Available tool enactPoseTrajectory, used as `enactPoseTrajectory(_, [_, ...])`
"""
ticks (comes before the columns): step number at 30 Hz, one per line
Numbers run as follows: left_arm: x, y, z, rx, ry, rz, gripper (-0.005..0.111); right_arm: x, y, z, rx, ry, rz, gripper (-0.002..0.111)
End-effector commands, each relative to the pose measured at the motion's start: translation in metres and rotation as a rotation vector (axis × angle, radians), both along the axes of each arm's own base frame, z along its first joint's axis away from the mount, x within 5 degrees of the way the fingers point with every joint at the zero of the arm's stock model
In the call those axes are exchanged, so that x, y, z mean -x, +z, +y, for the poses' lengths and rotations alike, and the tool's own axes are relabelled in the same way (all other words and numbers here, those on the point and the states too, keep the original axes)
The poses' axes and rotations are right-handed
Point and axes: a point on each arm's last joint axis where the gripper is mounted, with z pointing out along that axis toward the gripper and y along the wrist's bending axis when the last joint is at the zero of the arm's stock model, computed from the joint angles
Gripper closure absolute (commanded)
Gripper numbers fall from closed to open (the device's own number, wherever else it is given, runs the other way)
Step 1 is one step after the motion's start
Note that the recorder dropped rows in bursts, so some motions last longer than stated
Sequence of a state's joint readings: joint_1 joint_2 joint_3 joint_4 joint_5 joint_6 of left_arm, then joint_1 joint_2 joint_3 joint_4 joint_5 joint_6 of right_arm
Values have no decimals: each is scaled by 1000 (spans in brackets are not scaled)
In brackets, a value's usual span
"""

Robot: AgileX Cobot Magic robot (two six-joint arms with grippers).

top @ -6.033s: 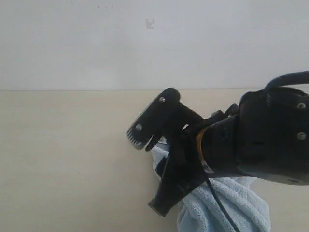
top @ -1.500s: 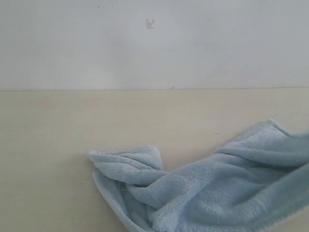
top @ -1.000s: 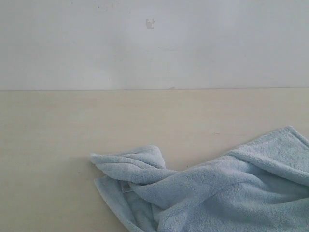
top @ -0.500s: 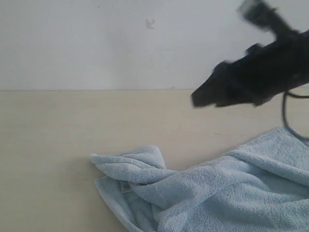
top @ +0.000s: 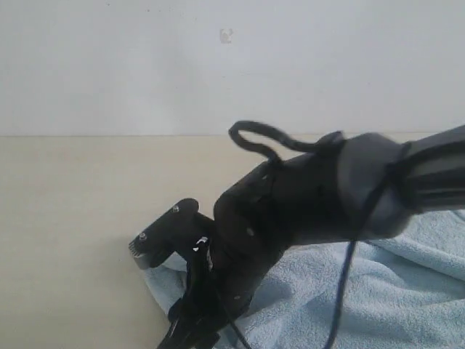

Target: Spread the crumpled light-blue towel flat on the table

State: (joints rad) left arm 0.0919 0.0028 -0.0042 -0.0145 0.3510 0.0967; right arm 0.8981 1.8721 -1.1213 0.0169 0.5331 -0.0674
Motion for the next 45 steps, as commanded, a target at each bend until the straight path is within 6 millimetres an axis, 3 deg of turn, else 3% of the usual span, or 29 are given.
enactPoseTrajectory(1, [0,0,0,-3,3,-7,103,-9,-27,9,57,-7,23,48])
enactPoseTrajectory(3, [0,0,0,-3,3,-7,103,-11,-33,12,43,-3,11,49])
enactPoseTrajectory(5, [0,0,0,-3,3,-7,103,-12,-33,14,31,-3,2,60])
enactPoseTrajectory(8, [0,0,0,-3,3,-7,103,-13,-29,15,36,-3,6,101])
enactPoseTrajectory(9, [0,0,0,-3,3,-7,103,-13,-26,15,37,-3,6,107])
enactPoseTrajectory(12, [0,0,0,-4,3,-9,103,-13,-11,16,36,28,-2,107])
enactPoseTrajectory(15, [0,0,0,-4,3,-9,103,-3,22,17,20,122,-17,109])
enactPoseTrajectory(22, [0,0,0,-4,3,-9,103,71,131,19,-291,551,-44,109])
enactPoseTrajectory(24, [0,0,0,-4,3,-9,103,81,157,15,-406,561,-92,109])
enactPoseTrajectory(26, [0,0,0,-4,3,-9,103,82,172,11,-469,520,-138,108])
enactPoseTrajectory(28, [0,0,0,-4,3,-9,103,81,175,10,-475,513,-160,104])
enactPoseTrajectory(30, [0,0,0,-3,3,-7,103,83,169,11,-446,525,-116,92])
enactPoseTrajectory(34, [0,0,0,-3,3,-7,103,89,137,17,-345,565,115,63])
enactPoseTrajectory(36, [0,0,0,-3,3,-7,103,91,120,20,-282,579,233,54])
enactPoseTrajectory(40, [0,0,0,-3,3,-7,103,89,105,19,-193,562,293,54])
enactPoseTrajectory(42, [0,0,0,-3,3,-7,103,81,105,16,-139,512,210,58])
enactPoseTrajectory(45, [0,0,0,-3,3,-7,103,51,116,-2,5,319,-72,66])
